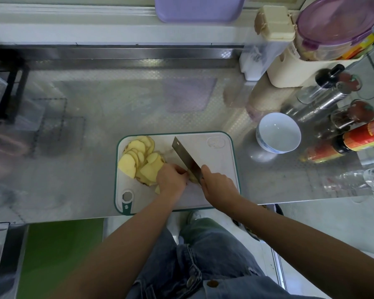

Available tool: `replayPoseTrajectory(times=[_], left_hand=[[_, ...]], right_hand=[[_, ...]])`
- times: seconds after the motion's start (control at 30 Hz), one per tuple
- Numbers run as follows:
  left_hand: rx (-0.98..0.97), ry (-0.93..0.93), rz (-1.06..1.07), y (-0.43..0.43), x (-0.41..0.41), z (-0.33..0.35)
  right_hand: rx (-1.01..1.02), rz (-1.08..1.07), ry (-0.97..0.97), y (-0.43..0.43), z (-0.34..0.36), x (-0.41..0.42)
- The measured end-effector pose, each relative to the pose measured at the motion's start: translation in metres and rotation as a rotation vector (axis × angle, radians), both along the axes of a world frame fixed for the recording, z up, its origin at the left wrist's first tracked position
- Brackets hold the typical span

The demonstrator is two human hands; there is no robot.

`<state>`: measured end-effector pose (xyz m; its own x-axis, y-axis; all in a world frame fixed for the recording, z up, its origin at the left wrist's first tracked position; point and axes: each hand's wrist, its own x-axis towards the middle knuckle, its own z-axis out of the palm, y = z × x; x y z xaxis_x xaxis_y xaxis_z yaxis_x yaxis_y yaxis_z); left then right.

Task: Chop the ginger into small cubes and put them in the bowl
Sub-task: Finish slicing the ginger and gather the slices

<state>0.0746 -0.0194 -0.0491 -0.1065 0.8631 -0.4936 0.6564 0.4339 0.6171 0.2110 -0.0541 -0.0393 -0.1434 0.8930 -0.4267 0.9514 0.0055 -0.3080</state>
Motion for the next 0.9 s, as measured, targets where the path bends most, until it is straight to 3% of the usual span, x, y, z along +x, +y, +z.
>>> replayPoseTrajectory(times=[0.23,0.57,0.9], left_hand=[[-0.037,-0.012,0.013,-0.003,-0.001,-0.002],[-0.054,-0.058,0.069,-0.003,0.0,0.002],[0.001,0.004,-0.02,-0.001,-0.001,0.002]], right_hand=[[0.07,-0.018,0.108,0.003,0.011,0.01],[-0.015,0.046,0.031,-0.011,0.01,0.012],[-0.012,0.032,-0.02,-0.007,-0.003,-0.001]])
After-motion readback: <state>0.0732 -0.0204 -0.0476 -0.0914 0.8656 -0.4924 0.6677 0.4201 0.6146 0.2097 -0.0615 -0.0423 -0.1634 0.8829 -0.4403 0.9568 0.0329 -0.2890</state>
